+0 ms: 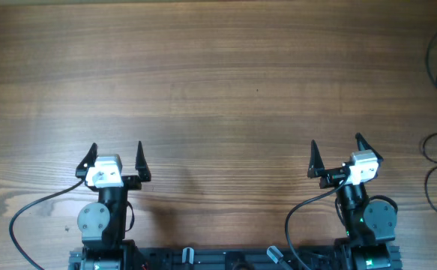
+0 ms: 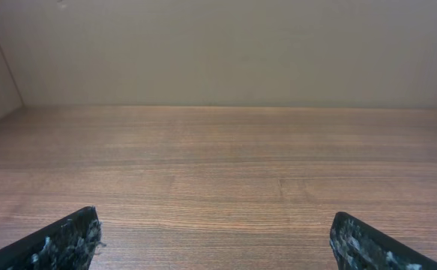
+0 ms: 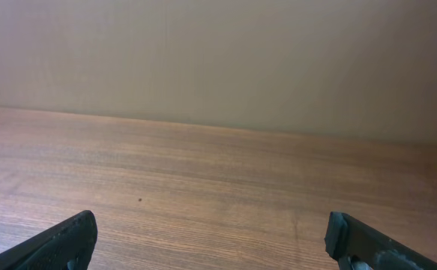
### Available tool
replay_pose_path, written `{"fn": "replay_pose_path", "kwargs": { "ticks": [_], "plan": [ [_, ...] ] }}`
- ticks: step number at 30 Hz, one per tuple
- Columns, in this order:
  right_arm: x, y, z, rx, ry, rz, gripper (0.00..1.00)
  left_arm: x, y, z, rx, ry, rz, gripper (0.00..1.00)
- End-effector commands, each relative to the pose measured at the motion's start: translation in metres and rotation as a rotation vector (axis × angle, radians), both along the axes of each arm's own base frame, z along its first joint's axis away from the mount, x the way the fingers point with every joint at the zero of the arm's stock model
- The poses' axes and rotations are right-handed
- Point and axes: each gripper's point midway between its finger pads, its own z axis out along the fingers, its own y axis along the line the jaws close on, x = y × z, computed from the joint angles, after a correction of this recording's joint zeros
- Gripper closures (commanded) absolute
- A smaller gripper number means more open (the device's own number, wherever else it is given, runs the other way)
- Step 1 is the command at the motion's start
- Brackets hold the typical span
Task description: Untangle cables
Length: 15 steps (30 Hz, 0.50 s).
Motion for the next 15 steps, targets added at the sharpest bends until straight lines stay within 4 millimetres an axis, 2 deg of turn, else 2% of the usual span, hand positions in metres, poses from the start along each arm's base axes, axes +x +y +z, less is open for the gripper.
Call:
{"fn": "replay_pose_path", "kwargs": {
  "ticks": [1,15],
  "plan": [
    [-0.0010,0.0014,0.0024,0.016,-0.011,0.011,0.00,0.0001,-0.0007,-0.0019,0.019,-0.002,-0.004,0.00],
    [-0.0010,0.0014,0.0025,0.016,-0.012,0.011,0.00,0.0001,-0.0013,-0.0015,0.019,-0.004,-0.006,0.00]
  ]
}}
